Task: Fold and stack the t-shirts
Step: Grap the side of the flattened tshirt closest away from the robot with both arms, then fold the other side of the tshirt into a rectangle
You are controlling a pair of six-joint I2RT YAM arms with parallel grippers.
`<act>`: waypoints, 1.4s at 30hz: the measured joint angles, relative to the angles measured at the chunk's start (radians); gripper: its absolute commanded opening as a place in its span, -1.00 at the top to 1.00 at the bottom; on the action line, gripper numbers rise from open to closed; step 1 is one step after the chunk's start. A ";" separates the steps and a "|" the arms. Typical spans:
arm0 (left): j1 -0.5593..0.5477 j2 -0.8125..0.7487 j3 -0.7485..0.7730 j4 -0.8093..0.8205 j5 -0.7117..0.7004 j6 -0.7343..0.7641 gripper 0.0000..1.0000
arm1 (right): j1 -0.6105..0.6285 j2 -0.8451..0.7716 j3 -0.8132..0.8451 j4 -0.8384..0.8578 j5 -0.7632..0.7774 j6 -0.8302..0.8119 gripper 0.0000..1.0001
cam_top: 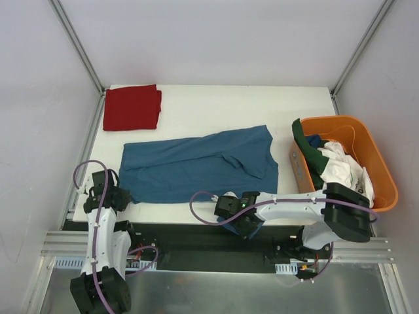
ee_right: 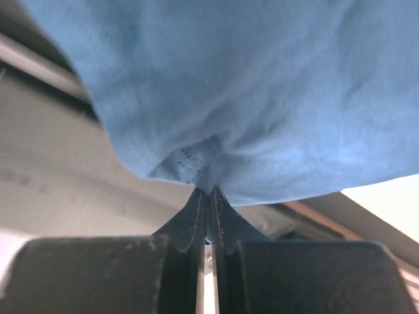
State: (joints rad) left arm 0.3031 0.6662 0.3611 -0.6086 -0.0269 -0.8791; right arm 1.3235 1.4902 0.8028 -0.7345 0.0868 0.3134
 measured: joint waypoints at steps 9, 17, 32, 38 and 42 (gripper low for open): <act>0.000 -0.065 0.000 -0.032 0.008 -0.026 1.00 | -0.008 -0.251 -0.051 -0.069 -0.180 0.026 0.99; 0.000 -0.076 0.052 -0.067 0.026 -0.047 1.00 | -0.330 -0.266 0.141 -0.185 -0.178 -0.093 0.99; 0.000 0.246 0.249 0.014 0.073 -0.024 1.00 | -0.711 0.014 0.613 -0.193 -0.149 -0.328 0.99; 0.000 0.393 0.323 0.059 0.087 -0.017 1.00 | -0.793 0.127 0.740 -0.191 -0.095 -0.352 0.99; 0.000 0.496 0.367 0.093 0.116 -0.014 1.00 | -0.834 0.188 0.803 -0.181 -0.085 -0.368 0.99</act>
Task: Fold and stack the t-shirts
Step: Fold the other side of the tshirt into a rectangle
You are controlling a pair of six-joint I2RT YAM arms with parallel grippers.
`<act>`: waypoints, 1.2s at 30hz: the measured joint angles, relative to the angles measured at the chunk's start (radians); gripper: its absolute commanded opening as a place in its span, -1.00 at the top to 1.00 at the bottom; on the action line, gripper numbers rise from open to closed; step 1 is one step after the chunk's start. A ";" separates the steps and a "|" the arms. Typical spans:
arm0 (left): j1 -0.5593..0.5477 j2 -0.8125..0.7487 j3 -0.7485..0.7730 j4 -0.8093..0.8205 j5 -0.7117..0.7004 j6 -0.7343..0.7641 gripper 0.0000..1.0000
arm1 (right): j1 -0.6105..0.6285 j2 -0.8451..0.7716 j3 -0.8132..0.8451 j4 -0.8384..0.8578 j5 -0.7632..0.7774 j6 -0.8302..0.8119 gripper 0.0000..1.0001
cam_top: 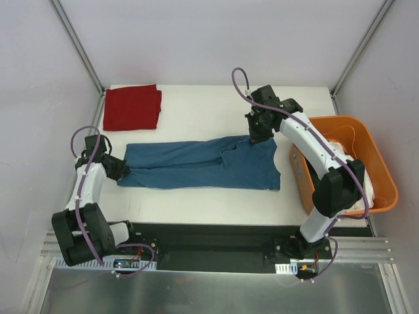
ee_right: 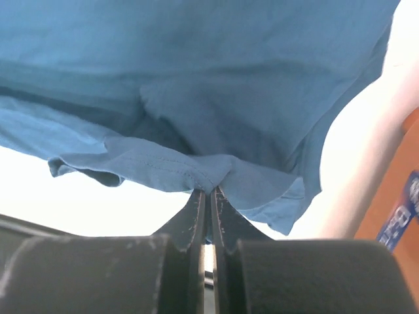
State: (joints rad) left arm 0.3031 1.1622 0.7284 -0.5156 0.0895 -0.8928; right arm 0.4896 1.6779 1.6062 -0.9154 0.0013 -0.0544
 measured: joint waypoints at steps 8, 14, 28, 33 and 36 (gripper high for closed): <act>0.000 0.182 0.077 0.043 0.019 0.013 1.00 | -0.064 0.202 0.163 0.023 0.010 -0.032 0.95; 0.000 0.212 0.111 0.055 0.010 0.019 0.25 | -0.107 0.378 0.323 0.035 0.009 -0.060 0.41; -0.054 0.077 0.146 0.065 0.060 0.021 -0.99 | -0.101 0.209 0.030 0.080 -0.042 -0.056 -0.93; -0.193 0.121 0.201 0.068 0.068 0.028 -0.99 | -0.083 -0.023 -0.235 0.182 -0.132 0.050 -0.93; -0.257 0.226 0.263 0.085 0.079 0.044 -0.99 | -0.066 -0.093 -0.372 0.267 -0.217 0.143 -0.93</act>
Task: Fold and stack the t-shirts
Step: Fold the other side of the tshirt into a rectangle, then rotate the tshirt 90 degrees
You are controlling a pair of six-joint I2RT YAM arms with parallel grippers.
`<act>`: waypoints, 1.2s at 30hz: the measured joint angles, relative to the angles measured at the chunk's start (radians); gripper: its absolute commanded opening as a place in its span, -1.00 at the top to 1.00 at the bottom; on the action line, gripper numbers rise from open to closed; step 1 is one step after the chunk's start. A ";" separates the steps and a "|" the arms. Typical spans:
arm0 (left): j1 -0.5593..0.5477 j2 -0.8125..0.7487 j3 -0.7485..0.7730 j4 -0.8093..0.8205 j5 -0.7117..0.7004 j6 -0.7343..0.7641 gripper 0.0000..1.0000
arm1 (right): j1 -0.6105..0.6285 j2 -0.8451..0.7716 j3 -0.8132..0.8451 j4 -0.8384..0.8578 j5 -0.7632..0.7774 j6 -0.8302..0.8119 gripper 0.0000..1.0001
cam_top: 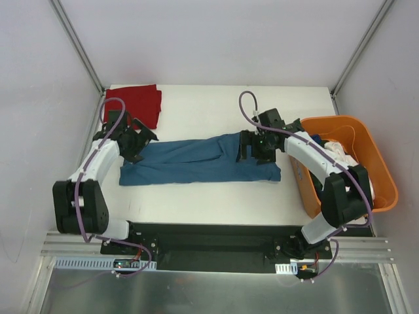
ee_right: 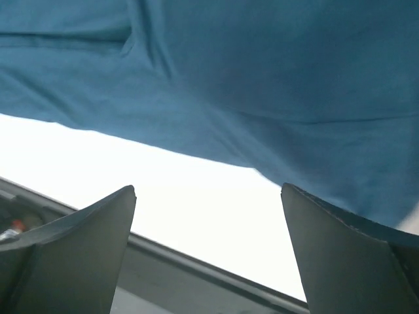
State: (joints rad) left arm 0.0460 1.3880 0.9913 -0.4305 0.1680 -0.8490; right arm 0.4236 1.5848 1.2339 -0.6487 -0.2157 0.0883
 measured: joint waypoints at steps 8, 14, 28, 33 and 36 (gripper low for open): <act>-0.027 0.268 0.025 0.042 0.077 0.027 -0.99 | 0.013 0.113 -0.076 0.101 -0.087 0.117 -0.93; -0.034 0.208 -0.105 0.094 0.125 0.022 -0.99 | -0.032 0.301 0.113 0.060 -0.058 0.104 -0.93; -0.564 -0.239 -0.422 0.086 0.130 -0.254 -0.98 | -0.082 0.820 0.937 -0.029 -0.132 -0.022 -0.93; -0.563 -0.335 -0.307 0.058 0.064 -0.200 -0.98 | -0.069 0.675 0.779 0.022 -0.135 -0.027 -0.93; -0.563 -0.357 -0.268 0.055 0.039 -0.142 -0.98 | -0.042 0.531 0.630 0.035 -0.119 -0.029 -0.93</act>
State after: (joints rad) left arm -0.5171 1.0313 0.7235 -0.3759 0.2073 -0.9909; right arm 0.3817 2.1162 1.8637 -0.6132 -0.3344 0.0597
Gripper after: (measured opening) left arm 0.993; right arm 0.967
